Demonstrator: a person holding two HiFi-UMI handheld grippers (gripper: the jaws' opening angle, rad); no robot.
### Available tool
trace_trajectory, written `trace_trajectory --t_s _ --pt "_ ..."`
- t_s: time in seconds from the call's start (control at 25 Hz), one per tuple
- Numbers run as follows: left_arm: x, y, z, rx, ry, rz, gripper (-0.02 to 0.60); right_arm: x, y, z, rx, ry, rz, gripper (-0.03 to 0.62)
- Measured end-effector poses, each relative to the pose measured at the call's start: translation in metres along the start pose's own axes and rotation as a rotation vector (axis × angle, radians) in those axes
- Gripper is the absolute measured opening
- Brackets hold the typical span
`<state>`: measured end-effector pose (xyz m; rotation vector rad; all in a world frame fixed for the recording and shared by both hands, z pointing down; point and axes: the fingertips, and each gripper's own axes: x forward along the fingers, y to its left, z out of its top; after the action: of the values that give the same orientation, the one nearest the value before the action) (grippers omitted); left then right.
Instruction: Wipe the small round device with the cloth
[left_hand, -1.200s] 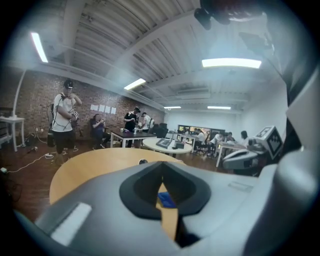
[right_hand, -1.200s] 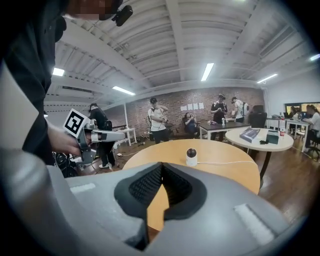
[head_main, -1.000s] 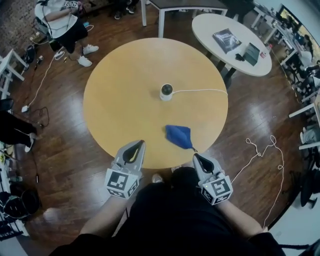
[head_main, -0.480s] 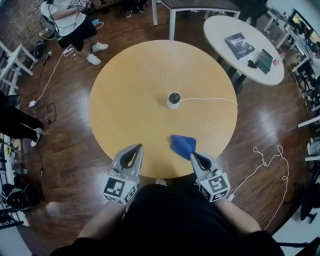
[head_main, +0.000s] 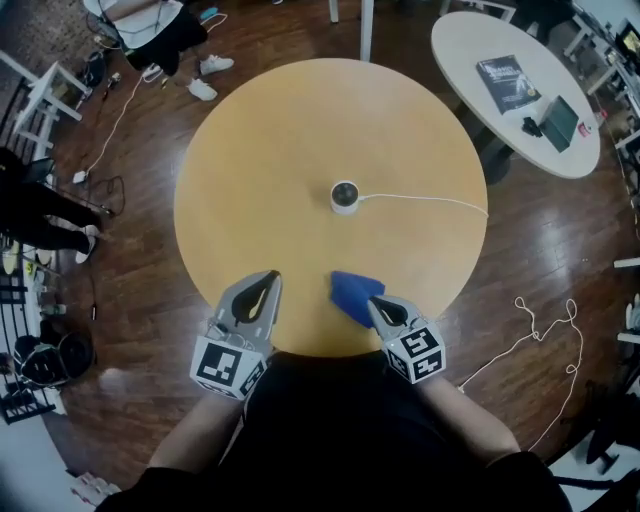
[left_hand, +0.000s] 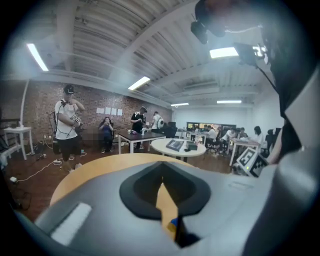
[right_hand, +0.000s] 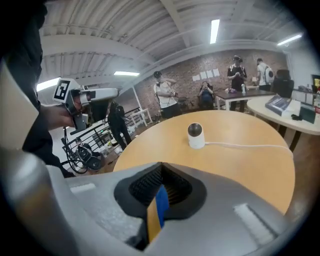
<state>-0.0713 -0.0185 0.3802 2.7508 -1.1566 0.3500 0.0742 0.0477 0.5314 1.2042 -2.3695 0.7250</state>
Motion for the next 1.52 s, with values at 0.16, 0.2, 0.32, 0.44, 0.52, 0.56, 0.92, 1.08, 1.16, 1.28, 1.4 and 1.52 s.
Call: trace_trajectory --t_s 0.16,0.2,0.32,0.44,0.52,0.56,0.92,1.08,1.16,1.28,1.4,1.52 --pt "0.001 0.006 -0.013 -0.02 0.056 0.04 0.005 0.021 0.007 -0.023 -0.057 0.08 0.082 0.014" --pt "0.002 0.007 -0.015 -0.03 0.067 0.046 0.005 0.029 0.006 -0.031 -0.087 0.112 0.091 0.1" --pt "0.005 0.009 -0.017 -0.046 0.08 0.037 0.005 0.046 0.001 -0.05 -0.152 0.179 0.086 0.166" --pt "0.011 0.017 -0.016 -0.047 0.085 0.021 0.005 0.063 -0.008 -0.064 -0.217 0.244 0.072 0.166" --pt "0.013 0.024 -0.013 -0.05 0.073 0.023 0.005 0.072 -0.009 -0.077 -0.247 0.303 0.074 0.166" --pt "0.014 0.027 -0.012 -0.05 0.068 0.026 0.005 0.075 -0.009 -0.083 -0.265 0.325 0.077 0.166" --pt "0.006 0.044 -0.038 -0.103 0.108 0.028 0.005 0.091 -0.005 -0.104 -0.275 0.41 0.083 0.131" --pt "0.003 0.05 -0.041 -0.12 0.102 0.052 0.005 0.085 -0.009 -0.087 -0.324 0.345 0.081 0.06" --pt "0.0 0.054 -0.043 -0.125 0.1 0.065 0.005 0.083 -0.017 -0.065 -0.343 0.282 0.048 0.057" --pt "-0.005 0.06 -0.048 -0.142 0.102 0.091 0.005 0.086 -0.038 -0.024 -0.367 0.184 -0.025 0.057" --pt "-0.012 0.065 -0.051 -0.156 0.107 0.116 0.005 0.095 -0.06 0.025 -0.369 0.08 -0.083 0.057" --pt "-0.018 0.068 -0.053 -0.165 0.11 0.14 0.005 0.108 -0.082 0.074 -0.389 0.001 -0.128 0.057"
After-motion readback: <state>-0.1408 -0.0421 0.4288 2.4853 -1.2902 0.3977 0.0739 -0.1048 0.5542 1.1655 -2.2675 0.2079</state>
